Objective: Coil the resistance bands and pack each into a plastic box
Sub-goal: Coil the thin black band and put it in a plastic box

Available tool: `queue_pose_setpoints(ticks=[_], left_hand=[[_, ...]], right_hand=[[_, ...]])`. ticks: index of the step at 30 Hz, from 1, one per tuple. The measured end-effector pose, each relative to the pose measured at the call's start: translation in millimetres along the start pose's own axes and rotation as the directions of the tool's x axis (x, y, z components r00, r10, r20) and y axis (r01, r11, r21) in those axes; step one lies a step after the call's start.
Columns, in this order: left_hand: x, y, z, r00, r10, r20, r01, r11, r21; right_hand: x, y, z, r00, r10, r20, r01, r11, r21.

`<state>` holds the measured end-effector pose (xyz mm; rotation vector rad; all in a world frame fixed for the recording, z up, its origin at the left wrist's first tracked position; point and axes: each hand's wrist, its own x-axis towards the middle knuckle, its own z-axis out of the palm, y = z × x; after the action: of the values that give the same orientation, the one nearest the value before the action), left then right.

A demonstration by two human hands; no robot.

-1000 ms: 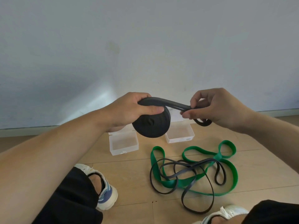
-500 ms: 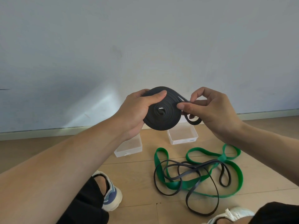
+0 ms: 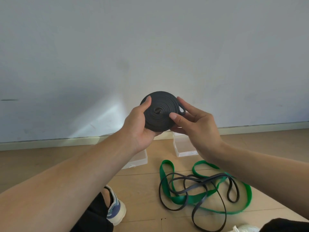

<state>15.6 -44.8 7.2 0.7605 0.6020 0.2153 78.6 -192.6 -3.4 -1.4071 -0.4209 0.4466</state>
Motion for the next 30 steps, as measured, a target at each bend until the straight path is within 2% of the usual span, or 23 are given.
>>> queue_pose_setpoints(ticks=[3, 5, 7, 8, 9, 10, 11, 13, 15, 19, 21, 24, 26, 28, 30], left_hand=[[1.0, 8.0, -6.1, 1.0, -0.01, 0.004, 0.009, 0.996, 0.087], [1.4, 21.1, -8.8, 0.999, 0.042, -0.022, -0.031, 0.933, 0.359], [10.3, 40.8, -17.8, 0.98, 0.199, -0.01, -0.136, 0.707, 0.694], [16.0, 49.9, -24.5, 0.964, 0.255, 0.069, -0.198, 0.524, 0.828], [24.3, 55.2, -33.9, 0.953, 0.243, 0.181, -0.252, 0.303, 0.919], [34.1, 56.3, -44.2, 0.948, 0.168, 0.271, -0.29, 0.097, 0.952], [46.1, 53.5, -56.0, 0.949, 0.08, 0.306, -0.302, -0.057, 0.952], [73.5, 43.0, -83.5, 0.963, -0.004, 0.27, -0.265, -0.209, 0.941], [100.6, 32.3, -110.5, 0.971, -0.016, 0.24, -0.234, -0.281, 0.931], [153.2, 10.5, -167.4, 0.984, -0.049, 0.171, -0.177, -0.225, 0.958], [177.1, -5.3, -194.2, 0.986, -0.049, 0.157, -0.164, -0.288, 0.944], [212.7, -32.2, -231.0, 0.989, -0.067, 0.129, -0.144, -0.379, 0.914], [233.8, -48.5, -251.2, 0.993, -0.079, 0.083, -0.108, -0.402, 0.909], [250.5, -63.9, -266.8, 0.993, -0.1, 0.065, -0.103, -0.448, 0.888], [261.3, -77.3, -276.8, 0.991, -0.112, 0.067, -0.113, -0.483, 0.868]], right_hand=[[7.0, -3.0, 10.6, 1.0, -0.027, 0.002, 0.027, 0.993, -0.112], [20.0, -5.0, 16.3, 1.0, -0.006, 0.012, 0.008, 0.991, -0.135], [40.6, -1.8, 23.0, 0.997, 0.069, 0.043, -0.063, 0.99, -0.127], [51.5, 4.0, 27.1, 0.992, 0.113, 0.062, -0.103, 0.985, -0.139], [62.4, 13.3, 32.2, 0.984, 0.159, 0.083, -0.146, 0.978, -0.15], [73.1, 26.1, 38.7, 0.973, 0.207, 0.103, -0.189, 0.969, -0.157], [82.7, 42.4, 46.0, 0.96, 0.254, 0.122, -0.233, 0.958, -0.166], [97.4, 78.9, 61.9, 0.93, 0.334, 0.153, -0.31, 0.937, -0.163], [111.2, 116.9, 74.1, 0.904, 0.394, 0.168, -0.375, 0.917, -0.134], [135.9, 188.6, 86.2, 0.828, 0.517, 0.216, -0.509, 0.855, -0.097], [143.7, 220.2, 91.4, 0.805, 0.551, 0.22, -0.534, 0.835, -0.137], [148.9, 265.6, 100.4, 0.809, 0.565, 0.164, -0.525, 0.819, -0.233], [152.5, 293.2, 104.8, 0.842, 0.529, 0.108, -0.433, 0.781, -0.45], [158.5, 317.0, 102.5, 0.866, 0.479, 0.144, -0.222, 0.626, -0.747], [165.0, 332.5, 96.8, 0.82, 0.526, 0.228, -0.095, 0.517, -0.851]])
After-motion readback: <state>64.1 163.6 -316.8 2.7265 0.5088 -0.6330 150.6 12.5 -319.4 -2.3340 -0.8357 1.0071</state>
